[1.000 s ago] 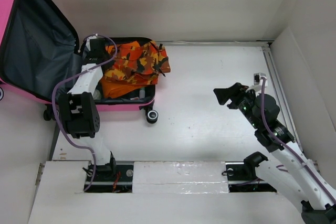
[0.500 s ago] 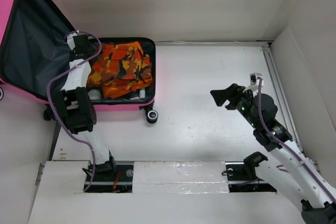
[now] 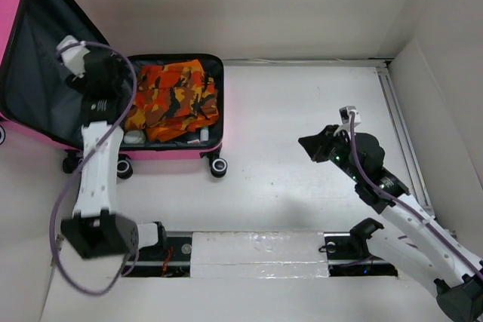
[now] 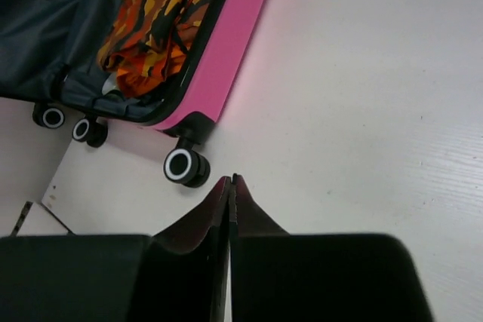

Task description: Pack the luggage

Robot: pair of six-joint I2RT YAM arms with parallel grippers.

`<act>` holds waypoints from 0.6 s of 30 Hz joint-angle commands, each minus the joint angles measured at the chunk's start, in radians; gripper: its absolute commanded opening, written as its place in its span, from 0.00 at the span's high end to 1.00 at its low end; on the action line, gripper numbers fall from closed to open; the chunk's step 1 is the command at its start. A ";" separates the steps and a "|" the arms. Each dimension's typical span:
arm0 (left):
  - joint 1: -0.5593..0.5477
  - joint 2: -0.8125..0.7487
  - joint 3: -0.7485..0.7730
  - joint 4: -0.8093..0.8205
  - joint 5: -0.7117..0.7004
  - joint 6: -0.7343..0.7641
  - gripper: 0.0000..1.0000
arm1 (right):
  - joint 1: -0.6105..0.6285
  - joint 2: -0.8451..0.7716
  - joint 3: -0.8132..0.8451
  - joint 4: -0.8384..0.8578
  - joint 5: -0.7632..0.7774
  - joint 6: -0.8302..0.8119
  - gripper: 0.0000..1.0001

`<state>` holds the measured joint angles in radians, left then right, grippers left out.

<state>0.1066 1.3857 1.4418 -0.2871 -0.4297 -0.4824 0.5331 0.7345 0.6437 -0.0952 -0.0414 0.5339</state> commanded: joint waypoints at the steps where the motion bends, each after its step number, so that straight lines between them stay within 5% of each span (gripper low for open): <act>1: 0.010 -0.209 -0.093 -0.050 -0.205 -0.006 0.35 | 0.025 -0.024 -0.032 0.097 -0.066 -0.023 0.98; 7: 0.019 -0.413 -0.158 -0.130 -0.458 0.021 0.39 | 0.034 -0.024 -0.052 0.134 -0.158 -0.032 0.96; 11: 0.123 -0.354 -0.146 -0.235 -0.541 0.039 0.39 | 0.034 -0.015 -0.052 0.143 -0.184 -0.041 0.72; 18: 0.175 -0.229 -0.094 -0.336 -0.683 -0.032 0.35 | 0.044 -0.015 -0.071 0.143 -0.203 -0.051 0.57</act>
<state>0.2382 1.1442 1.3151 -0.5453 -1.0084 -0.4808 0.5648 0.7223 0.5861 -0.0204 -0.2146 0.4965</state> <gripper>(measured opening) 0.648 0.418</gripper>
